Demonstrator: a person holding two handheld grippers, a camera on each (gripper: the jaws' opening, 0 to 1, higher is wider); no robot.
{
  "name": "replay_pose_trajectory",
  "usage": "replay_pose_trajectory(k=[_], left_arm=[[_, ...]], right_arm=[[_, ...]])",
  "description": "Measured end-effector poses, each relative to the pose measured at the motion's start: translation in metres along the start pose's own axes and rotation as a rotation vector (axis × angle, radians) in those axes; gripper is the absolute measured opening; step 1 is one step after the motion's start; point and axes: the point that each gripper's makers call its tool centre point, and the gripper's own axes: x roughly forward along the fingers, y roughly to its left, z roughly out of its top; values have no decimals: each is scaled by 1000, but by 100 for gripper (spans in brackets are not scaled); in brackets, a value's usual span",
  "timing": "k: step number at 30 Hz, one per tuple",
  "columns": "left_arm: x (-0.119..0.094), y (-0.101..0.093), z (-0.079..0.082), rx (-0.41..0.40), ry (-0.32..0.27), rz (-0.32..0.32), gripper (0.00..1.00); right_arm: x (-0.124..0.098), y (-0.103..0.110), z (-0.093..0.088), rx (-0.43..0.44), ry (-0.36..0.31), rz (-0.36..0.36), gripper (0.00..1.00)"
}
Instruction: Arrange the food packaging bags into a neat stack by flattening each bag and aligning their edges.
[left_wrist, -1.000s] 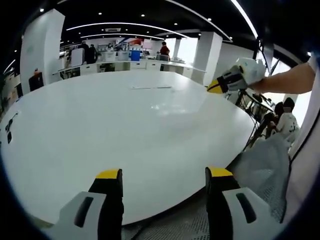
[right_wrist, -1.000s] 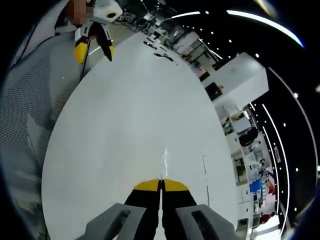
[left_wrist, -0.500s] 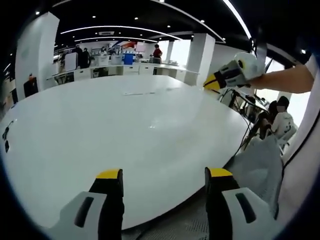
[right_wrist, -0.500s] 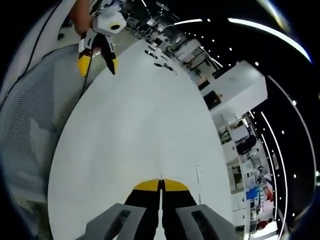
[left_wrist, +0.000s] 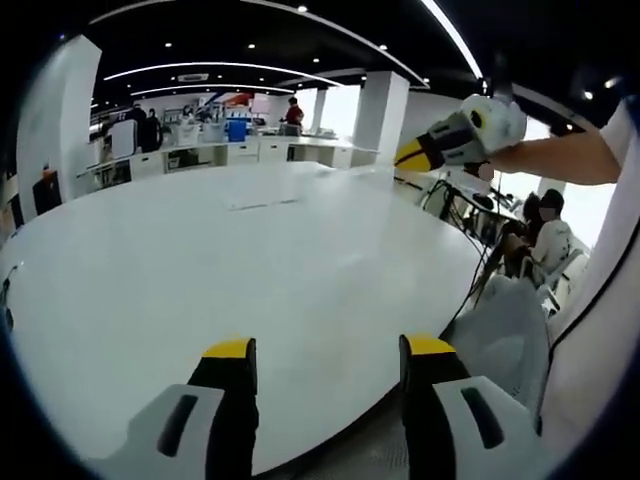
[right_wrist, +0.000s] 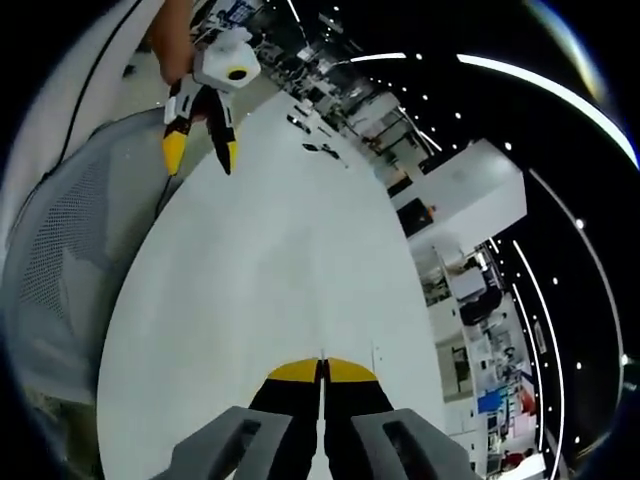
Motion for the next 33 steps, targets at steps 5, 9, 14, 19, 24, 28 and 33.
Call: replay_pose_trajectory(k=[5,9,14,19,24,28,33], left_arm=[[-2,2,19,29,-34,-4,49],[-4,0,35,38,-57,-7,49],[-5,-2,50,63,-88,-17,48],[-6,-4,66,105,-114,-26,45],[-7,-9,84,119,-146,-39,41],[-4,-9,90,141,-164,-50,38],[-7,-17,110,163,-187,-63,35]], right_arm=[[-7,-6,9,3,-22,-3,0],[-13,-10,15,5,-36,-9,0],[-21,-12,22,20,-57,-9,0],[-28,-13,28,22,-74,-4,0],[-33,-15,32,25,-85,-6,0],[-38,-18,37,19,-92,-14,0],[-43,-21,42,21,-109,-18,0]])
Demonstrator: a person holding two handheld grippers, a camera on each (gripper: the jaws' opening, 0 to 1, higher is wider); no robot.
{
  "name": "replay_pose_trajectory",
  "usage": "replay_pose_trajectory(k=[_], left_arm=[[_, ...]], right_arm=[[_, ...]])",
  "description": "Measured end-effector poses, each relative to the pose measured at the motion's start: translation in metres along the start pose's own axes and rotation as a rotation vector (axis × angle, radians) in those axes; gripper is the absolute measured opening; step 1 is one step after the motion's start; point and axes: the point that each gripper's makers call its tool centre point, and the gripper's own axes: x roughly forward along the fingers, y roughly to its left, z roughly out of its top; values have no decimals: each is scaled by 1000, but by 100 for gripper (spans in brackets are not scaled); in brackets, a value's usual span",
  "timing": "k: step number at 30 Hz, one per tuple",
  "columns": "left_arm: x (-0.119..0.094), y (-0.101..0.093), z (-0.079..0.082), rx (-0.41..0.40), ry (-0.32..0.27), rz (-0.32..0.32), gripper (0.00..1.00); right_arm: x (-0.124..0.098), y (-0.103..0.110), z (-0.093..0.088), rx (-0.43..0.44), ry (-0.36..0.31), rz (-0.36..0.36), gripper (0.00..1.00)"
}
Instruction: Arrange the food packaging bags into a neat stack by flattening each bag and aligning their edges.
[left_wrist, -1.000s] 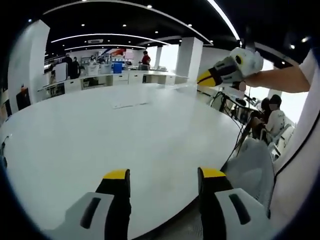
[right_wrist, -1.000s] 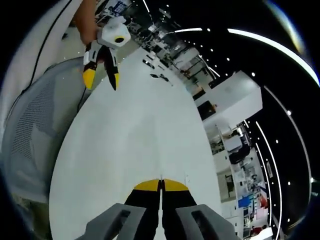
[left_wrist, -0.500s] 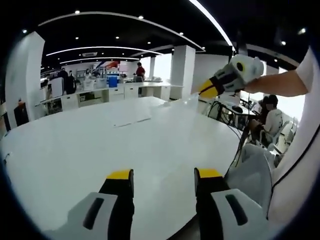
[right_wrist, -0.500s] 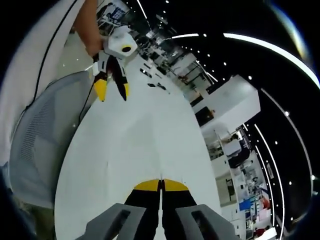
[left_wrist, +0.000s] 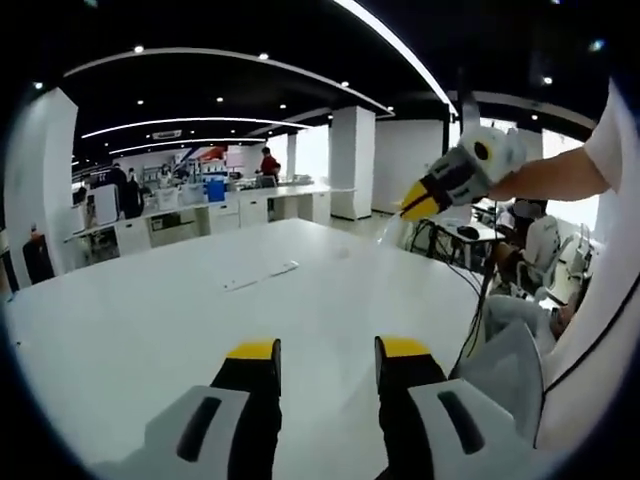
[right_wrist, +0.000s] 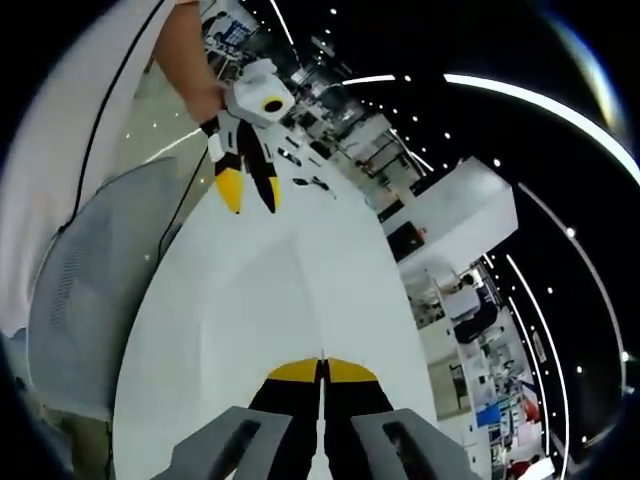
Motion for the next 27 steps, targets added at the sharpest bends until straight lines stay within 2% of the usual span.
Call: replay_pose_trajectory(k=[5,13,20,27], left_arm=[[4,-7,24,36,-15,-26,30],[9,-5,46,120,-25,-46,27],[14,-8,52,169,-15,-72,24],[15,-18,48,224,11,-100,18]], right_arm=[[-4,-3,5,6,-18,-4,0],[-9,-5,14,9,-42,-3,0],[-12,-5,20,0,-55,-3,0],[-15,-4,23,-5,-61,-1,0]])
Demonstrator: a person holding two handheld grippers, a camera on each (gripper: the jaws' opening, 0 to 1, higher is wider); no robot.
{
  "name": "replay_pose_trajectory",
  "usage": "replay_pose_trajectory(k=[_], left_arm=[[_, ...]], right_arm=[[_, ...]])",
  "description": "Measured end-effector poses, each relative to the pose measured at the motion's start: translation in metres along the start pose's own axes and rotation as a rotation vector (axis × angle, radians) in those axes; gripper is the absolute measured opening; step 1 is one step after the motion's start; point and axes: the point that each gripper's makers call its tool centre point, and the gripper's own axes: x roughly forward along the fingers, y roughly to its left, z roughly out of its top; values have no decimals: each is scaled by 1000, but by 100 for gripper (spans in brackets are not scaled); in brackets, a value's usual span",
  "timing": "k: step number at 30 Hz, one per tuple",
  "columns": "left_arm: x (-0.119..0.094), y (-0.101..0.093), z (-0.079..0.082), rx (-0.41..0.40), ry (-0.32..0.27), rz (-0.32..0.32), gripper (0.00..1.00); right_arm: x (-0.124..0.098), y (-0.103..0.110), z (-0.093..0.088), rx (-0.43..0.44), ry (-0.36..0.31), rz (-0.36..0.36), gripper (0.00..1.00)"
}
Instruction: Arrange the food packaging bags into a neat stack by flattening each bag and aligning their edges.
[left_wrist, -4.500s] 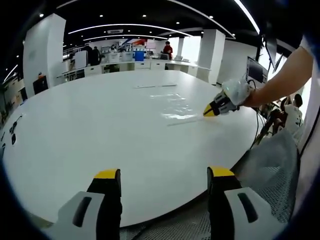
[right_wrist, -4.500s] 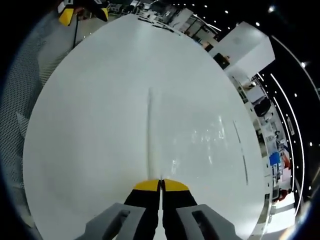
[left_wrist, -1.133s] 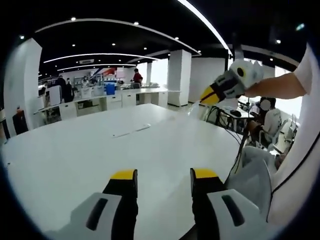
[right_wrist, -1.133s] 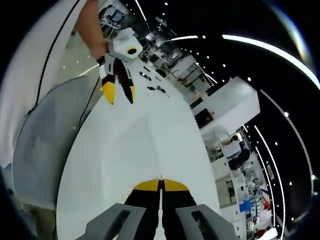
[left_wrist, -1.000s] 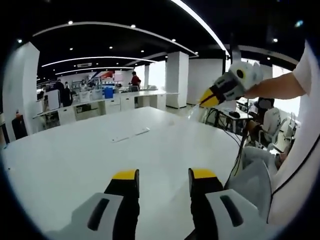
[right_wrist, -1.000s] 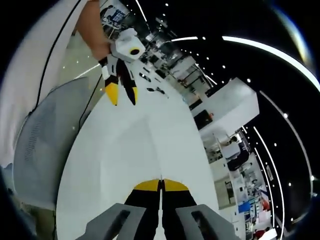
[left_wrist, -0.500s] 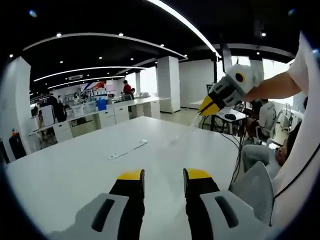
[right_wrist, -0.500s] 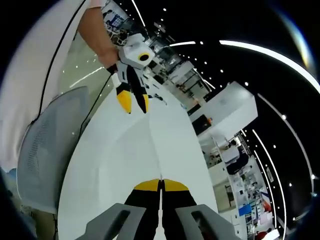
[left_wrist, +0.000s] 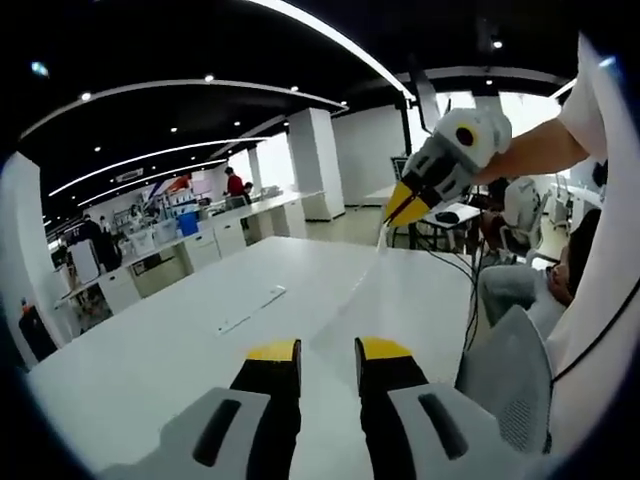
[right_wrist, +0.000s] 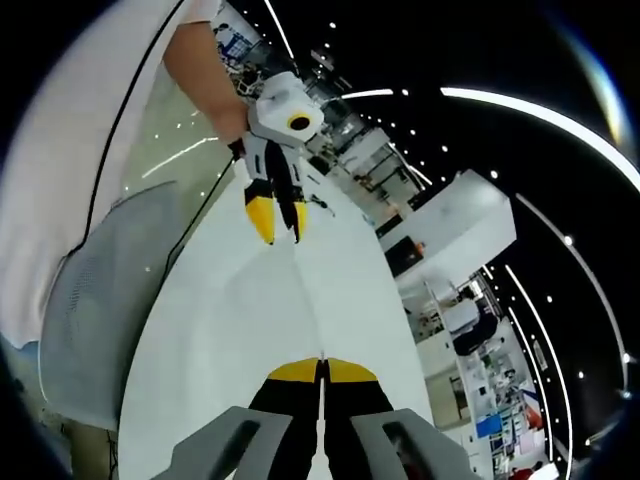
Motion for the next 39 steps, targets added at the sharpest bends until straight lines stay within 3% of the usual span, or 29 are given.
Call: replay_pose_trajectory(k=[17,24,39], left_arm=[[0,-10,6,59,17,-49,8],[1,-15,2,71,37,-72,3],[5,-26,-4,122,78,-108,2]], right_arm=[[-2,2,-5,8,8,-3,0],[-3,2,-8,12,14,-4,0],[-4,0,-7,7,15,-7,0]])
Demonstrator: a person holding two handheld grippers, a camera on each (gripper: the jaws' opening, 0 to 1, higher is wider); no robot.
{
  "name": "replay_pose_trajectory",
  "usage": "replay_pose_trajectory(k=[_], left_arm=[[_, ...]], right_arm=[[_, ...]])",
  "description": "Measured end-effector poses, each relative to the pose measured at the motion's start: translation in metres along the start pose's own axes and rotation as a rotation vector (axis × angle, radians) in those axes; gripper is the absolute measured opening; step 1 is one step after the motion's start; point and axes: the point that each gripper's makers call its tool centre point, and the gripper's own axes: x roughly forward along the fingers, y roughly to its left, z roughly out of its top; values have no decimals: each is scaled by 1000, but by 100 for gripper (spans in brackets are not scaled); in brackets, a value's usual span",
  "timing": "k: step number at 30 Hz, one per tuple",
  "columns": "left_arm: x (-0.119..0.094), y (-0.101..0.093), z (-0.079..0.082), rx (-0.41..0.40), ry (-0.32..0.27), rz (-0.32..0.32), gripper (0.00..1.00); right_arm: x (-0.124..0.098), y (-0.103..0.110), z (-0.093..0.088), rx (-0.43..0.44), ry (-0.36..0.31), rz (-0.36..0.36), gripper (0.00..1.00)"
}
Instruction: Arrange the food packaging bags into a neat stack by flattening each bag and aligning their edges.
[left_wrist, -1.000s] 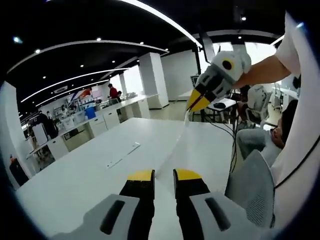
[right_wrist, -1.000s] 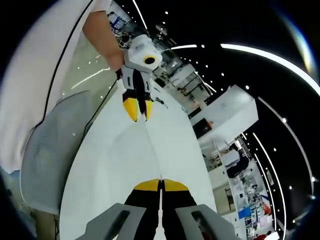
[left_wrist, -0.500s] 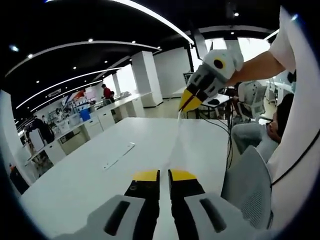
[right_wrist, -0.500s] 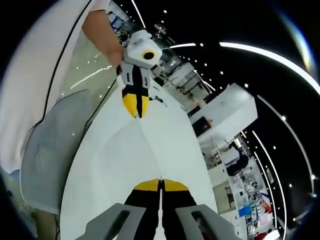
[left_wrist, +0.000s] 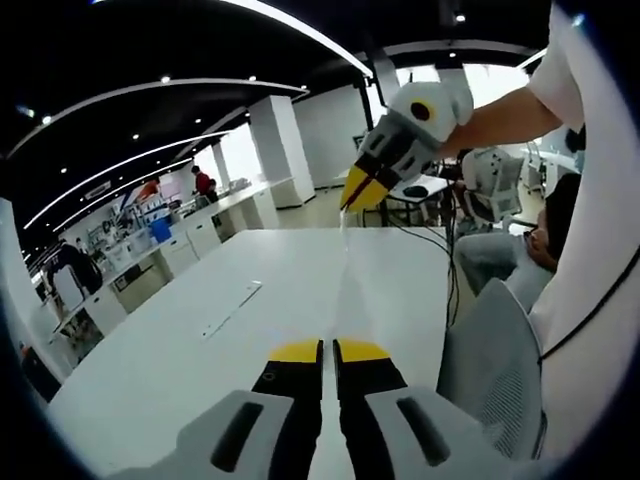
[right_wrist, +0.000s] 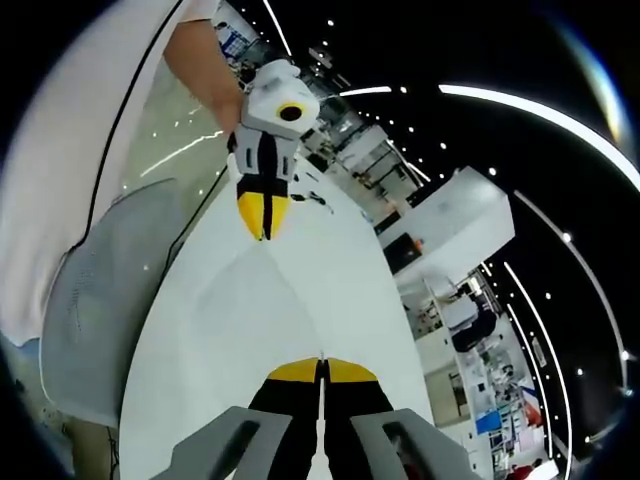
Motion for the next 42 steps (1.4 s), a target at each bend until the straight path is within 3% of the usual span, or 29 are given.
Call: replay_pose_trajectory(k=[24,42], left_arm=[[5,-9,-4,41,47,-24,1],[10,-18,-12,65,122,-75,0]], right_arm=[[1,0,-1,-12,6,5,0],[5,4,4,-29,6,21,0]])
